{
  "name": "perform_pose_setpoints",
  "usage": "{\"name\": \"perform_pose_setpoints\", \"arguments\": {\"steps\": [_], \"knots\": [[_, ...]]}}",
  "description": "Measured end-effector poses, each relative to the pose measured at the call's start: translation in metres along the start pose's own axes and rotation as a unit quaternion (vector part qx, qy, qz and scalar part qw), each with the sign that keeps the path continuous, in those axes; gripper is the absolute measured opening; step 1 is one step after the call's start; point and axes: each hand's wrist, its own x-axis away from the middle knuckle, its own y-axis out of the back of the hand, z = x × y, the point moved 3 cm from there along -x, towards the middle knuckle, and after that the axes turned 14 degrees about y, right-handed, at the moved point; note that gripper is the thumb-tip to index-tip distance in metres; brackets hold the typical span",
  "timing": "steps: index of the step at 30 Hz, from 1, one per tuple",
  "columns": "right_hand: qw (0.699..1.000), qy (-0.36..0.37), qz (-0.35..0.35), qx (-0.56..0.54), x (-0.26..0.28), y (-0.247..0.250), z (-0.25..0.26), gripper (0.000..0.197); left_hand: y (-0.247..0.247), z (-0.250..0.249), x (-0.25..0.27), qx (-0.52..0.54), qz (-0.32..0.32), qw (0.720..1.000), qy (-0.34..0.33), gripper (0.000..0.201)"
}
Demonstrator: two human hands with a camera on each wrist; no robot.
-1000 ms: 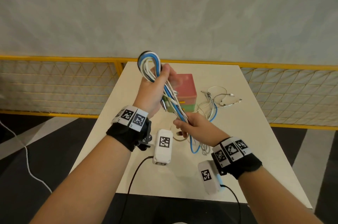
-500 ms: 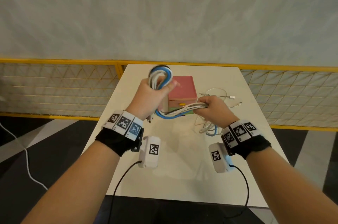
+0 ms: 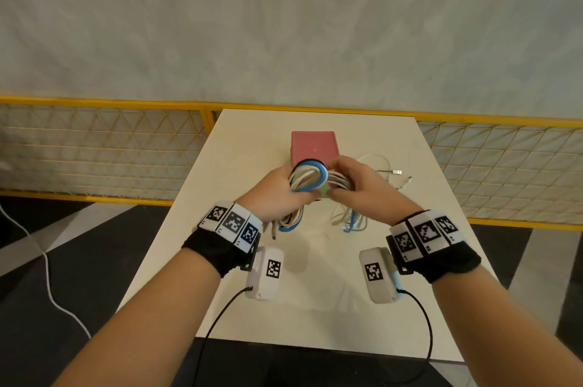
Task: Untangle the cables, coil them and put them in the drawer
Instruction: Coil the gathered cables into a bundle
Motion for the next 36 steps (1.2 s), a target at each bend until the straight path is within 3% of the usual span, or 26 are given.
{"name": "perform_pose_setpoints", "arguments": {"steps": [1,3,5,8,11,13,15,17,20,23,25,26,28,32,36], "knots": [[1.000,0.003,-0.008,-0.025,0.003,0.003,-0.001,0.024,0.000,0.002,0.000,0.027,-0.001,1.000,0.003,0.004],[0.999,0.006,-0.015,-0.028,0.011,0.005,-0.002,0.013,-0.001,0.005,-0.001,0.088,0.002,0.996,0.005,0.023],[1.000,0.006,-0.024,-0.015,0.018,0.003,-0.004,0.017,0.000,0.004,-0.001,0.145,-0.015,0.989,0.003,0.035],[0.997,0.001,-0.057,-0.059,0.023,-0.002,-0.002,0.019,-0.003,-0.001,-0.001,0.214,-0.015,0.977,0.010,0.031],[0.981,-0.016,-0.127,-0.146,0.022,-0.004,0.001,0.006,-0.005,-0.001,-0.002,0.227,-0.010,0.973,0.033,0.036],[0.970,-0.009,-0.163,-0.179,0.020,-0.002,0.005,0.019,-0.004,-0.004,0.001,0.237,0.007,0.971,0.031,0.037],[0.980,0.022,-0.148,-0.128,0.018,0.000,0.010,0.029,-0.004,-0.008,0.003,0.239,0.023,0.970,0.021,0.038],[0.989,0.044,-0.111,-0.088,0.017,-0.001,0.013,0.024,-0.003,-0.008,0.003,0.239,0.023,0.971,0.015,0.039],[0.988,0.016,-0.113,-0.106,0.014,-0.005,0.016,0.028,-0.004,-0.007,0.001,0.228,-0.031,0.973,0.016,0.040],[0.965,-0.018,-0.177,-0.195,0.007,-0.011,0.020,0.026,-0.010,-0.007,-0.002,0.173,-0.122,0.977,0.003,0.032],[0.941,-0.028,-0.205,-0.266,-0.001,-0.019,0.026,0.027,-0.016,-0.008,-0.003,0.185,-0.116,0.976,-0.021,0.015],[0.932,-0.034,-0.209,-0.294,-0.005,-0.022,0.028,0.033,-0.018,-0.007,-0.004,0.190,-0.115,0.975,-0.027,0.025],[0.919,-0.058,-0.210,-0.329,-0.009,-0.027,0.032,0.040,-0.019,-0.004,-0.005,0.197,-0.123,0.972,-0.026,0.038],[0.917,-0.092,-0.199,-0.332,-0.008,-0.024,0.034,0.041,-0.019,-0.007,0.000,0.227,-0.122,0.966,-0.033,0.037],[0.933,-0.124,-0.103,-0.320,0.002,-0.010,0.033,0.032,-0.016,-0.004,0.000,0.218,-0.102,0.970,-0.030,0.039]]}}
